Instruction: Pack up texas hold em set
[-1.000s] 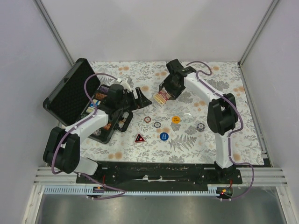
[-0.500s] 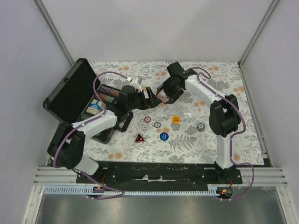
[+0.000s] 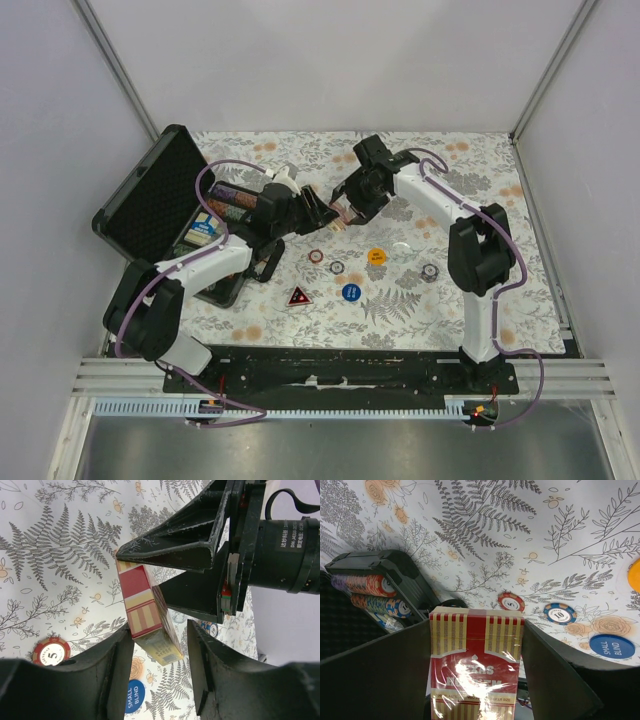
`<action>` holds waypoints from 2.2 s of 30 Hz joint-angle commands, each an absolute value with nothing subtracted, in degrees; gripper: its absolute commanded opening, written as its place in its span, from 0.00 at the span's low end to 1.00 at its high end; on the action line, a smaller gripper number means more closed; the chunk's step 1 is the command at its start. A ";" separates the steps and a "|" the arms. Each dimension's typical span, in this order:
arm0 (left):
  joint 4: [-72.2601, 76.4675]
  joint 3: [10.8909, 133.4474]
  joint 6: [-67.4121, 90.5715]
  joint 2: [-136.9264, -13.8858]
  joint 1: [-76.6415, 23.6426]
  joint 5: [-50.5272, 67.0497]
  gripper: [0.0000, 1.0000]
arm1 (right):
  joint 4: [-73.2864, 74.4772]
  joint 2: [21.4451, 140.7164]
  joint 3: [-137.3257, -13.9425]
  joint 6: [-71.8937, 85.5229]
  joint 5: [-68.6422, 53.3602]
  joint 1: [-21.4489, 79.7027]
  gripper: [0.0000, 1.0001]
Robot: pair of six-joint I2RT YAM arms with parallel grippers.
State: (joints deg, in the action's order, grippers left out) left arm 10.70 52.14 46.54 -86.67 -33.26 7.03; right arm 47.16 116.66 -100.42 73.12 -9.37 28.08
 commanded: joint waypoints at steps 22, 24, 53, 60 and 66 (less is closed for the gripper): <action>1.41 52.92 49.31 -79.91 -29.72 0.53 0.11 | 43.07 109.78 -102.40 61.00 -5.90 23.83 0.98; 0.27 51.07 49.66 -76.75 -27.43 0.70 0.10 | 42.71 107.85 -100.73 58.98 -4.75 22.25 0.98; -20.59 39.82 66.27 -53.52 -4.22 -2.64 0.08 | 41.92 101.16 -90.26 51.86 0.09 19.51 0.92; -13.19 37.97 65.13 -56.86 -2.55 -0.26 0.07 | 41.92 101.25 -90.35 51.42 0.18 19.25 0.92; -10.03 36.48 64.25 -58.27 -1.50 -0.26 0.07 | 41.84 101.60 -90.53 51.33 0.18 18.99 0.92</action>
State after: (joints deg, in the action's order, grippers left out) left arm -17.28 37.23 63.79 -57.67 -2.44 -0.97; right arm 42.92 101.27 -89.76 52.16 -0.14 19.33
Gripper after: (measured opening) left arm 0.323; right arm 0.920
